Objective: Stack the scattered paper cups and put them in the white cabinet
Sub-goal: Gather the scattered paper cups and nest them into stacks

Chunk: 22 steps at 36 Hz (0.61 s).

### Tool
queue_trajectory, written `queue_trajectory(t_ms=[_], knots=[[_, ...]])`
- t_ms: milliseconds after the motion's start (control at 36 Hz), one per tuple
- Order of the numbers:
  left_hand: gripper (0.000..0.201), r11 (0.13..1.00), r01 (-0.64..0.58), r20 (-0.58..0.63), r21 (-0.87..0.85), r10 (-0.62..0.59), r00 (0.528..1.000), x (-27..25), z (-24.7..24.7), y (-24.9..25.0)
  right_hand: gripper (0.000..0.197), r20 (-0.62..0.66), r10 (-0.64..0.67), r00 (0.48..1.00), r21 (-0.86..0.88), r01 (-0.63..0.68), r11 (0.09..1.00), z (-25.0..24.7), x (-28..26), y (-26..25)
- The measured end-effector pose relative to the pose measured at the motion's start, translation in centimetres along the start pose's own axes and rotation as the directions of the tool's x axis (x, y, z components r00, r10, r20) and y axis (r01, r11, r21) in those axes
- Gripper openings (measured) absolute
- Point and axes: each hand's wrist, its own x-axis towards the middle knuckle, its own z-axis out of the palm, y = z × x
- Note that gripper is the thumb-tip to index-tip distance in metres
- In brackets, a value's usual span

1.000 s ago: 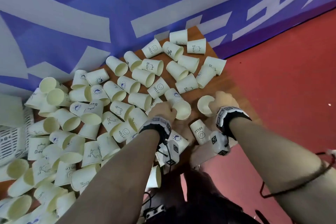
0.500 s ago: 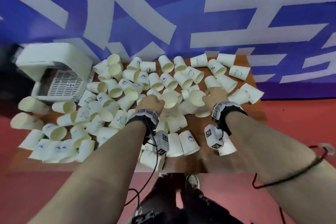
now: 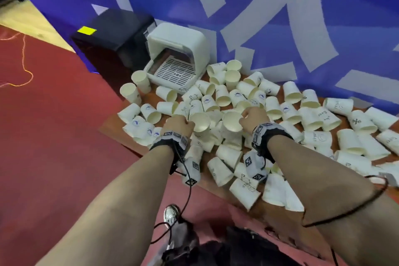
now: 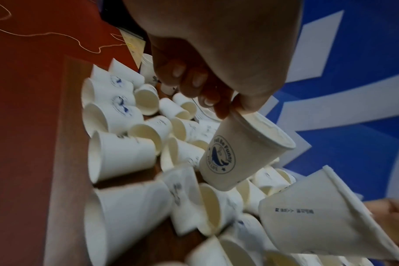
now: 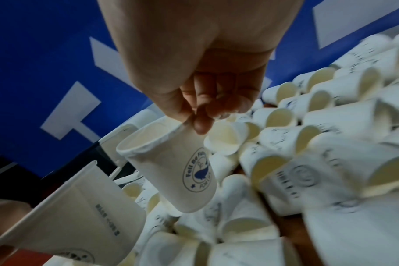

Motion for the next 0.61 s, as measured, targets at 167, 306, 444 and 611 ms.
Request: queue_trajectory(t_ms=[167, 306, 444, 611], knots=[[0.030, 0.998, 0.043, 0.026, -0.051, -0.041, 0.999, 3.9, -4.4, -8.2, 0.027, 0.019, -0.018, 1.000, -0.033, 0.019, 0.999, 5.6, 1.5, -9.0], [0.026, 0.994, 0.055, 0.052, -0.098, -0.050, 0.997, 7.4, -8.7, -14.8, 0.025, 0.000, -0.067, 0.998, -0.052, 0.067, 0.996, 9.5, 2.9, -17.0], [0.023, 0.976, 0.126, 0.033, -0.175, -0.122, 0.992, 10.4, -12.2, -19.6, 0.026, -0.006, -0.104, 0.995, -0.055, 0.103, 0.993, 12.6, 4.6, -23.0], [0.024, 0.902, 0.226, 0.018, -0.368, -0.236, 0.972, 14.6, -14.6, -23.0, 0.029, 0.009, -0.106, 0.994, -0.015, 0.106, 0.994, 14.4, 8.9, -27.2]])
